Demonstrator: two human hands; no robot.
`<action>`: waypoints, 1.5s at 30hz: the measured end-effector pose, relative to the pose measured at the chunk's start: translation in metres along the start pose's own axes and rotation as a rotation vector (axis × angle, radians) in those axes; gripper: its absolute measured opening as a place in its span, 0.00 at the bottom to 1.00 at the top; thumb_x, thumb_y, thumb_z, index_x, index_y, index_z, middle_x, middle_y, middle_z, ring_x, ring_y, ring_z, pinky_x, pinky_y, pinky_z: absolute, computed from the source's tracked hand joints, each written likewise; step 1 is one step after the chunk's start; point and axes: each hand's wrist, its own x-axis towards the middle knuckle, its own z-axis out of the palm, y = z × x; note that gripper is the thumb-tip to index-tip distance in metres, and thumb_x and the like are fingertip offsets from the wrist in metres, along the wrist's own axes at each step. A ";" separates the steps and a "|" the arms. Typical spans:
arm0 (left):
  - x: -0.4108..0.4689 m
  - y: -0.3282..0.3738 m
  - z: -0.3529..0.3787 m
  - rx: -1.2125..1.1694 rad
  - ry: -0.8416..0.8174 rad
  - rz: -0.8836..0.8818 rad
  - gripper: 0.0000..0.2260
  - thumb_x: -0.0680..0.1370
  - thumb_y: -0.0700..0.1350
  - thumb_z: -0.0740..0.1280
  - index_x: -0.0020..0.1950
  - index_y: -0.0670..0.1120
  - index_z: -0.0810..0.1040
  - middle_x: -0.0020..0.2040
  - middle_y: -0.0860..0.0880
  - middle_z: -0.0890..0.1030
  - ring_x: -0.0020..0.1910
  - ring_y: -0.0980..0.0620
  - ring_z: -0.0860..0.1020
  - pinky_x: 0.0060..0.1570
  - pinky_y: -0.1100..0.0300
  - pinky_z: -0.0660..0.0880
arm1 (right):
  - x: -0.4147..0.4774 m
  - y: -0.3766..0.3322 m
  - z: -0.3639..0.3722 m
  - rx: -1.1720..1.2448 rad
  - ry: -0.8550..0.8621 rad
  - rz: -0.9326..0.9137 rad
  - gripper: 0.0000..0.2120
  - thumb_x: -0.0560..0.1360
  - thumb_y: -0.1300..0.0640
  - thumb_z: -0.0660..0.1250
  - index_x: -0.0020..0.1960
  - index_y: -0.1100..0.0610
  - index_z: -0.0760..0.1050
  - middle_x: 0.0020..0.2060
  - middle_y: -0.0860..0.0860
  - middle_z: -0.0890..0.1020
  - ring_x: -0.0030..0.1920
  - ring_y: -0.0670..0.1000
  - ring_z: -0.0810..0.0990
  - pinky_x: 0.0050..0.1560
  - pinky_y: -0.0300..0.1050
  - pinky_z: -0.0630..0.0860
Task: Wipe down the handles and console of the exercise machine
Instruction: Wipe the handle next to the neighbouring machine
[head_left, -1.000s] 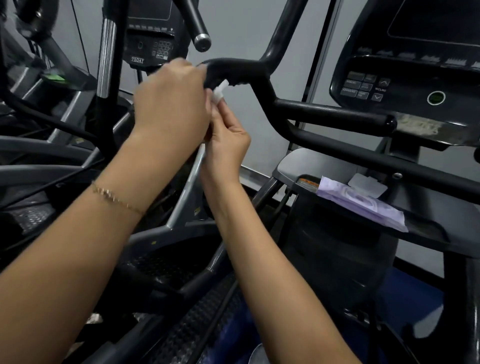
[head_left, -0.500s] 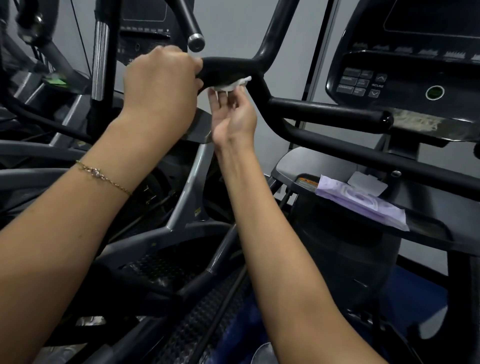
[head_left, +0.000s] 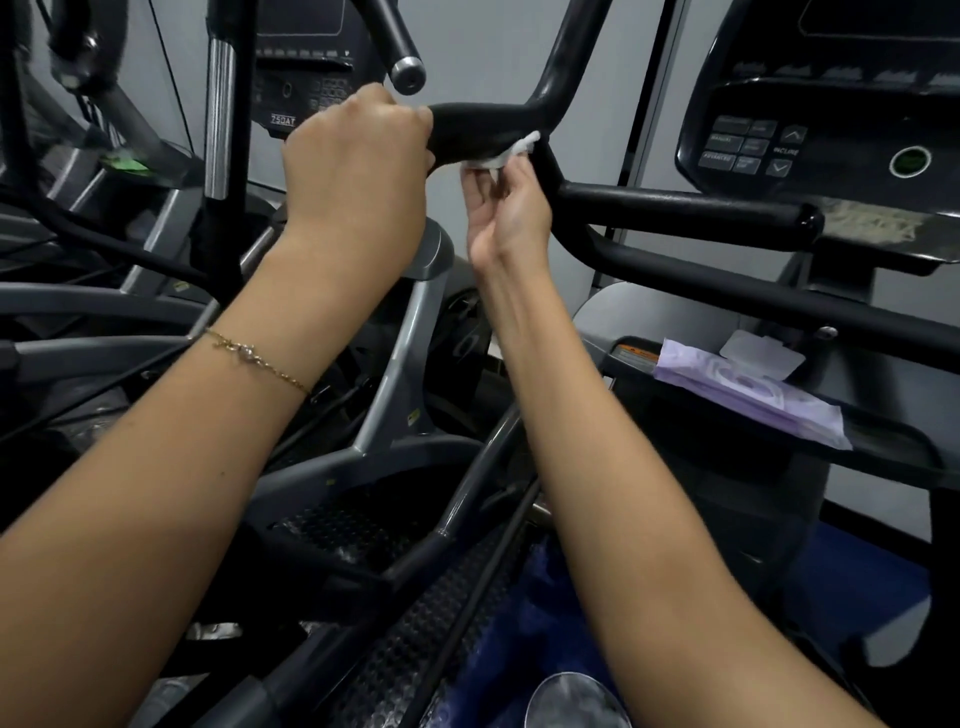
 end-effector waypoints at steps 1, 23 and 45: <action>0.000 0.000 0.000 -0.002 -0.006 -0.005 0.15 0.82 0.45 0.58 0.67 0.44 0.73 0.61 0.41 0.75 0.57 0.38 0.75 0.51 0.48 0.71 | 0.005 -0.002 0.003 -0.011 0.059 -0.013 0.17 0.80 0.64 0.55 0.68 0.66 0.66 0.51 0.58 0.78 0.54 0.54 0.77 0.62 0.47 0.72; -0.001 0.002 0.003 0.040 -0.009 -0.022 0.15 0.82 0.44 0.58 0.68 0.44 0.71 0.63 0.42 0.74 0.57 0.39 0.76 0.50 0.49 0.72 | 0.013 -0.011 0.001 -0.063 0.243 0.022 0.14 0.77 0.69 0.59 0.62 0.69 0.71 0.60 0.64 0.77 0.59 0.59 0.78 0.55 0.46 0.77; 0.001 -0.005 0.001 -0.123 0.002 -0.041 0.15 0.81 0.45 0.60 0.67 0.48 0.74 0.62 0.45 0.74 0.58 0.42 0.75 0.53 0.50 0.71 | 0.035 -0.042 -0.024 -0.765 0.037 -0.465 0.12 0.76 0.70 0.60 0.58 0.68 0.76 0.52 0.55 0.81 0.51 0.51 0.80 0.54 0.39 0.78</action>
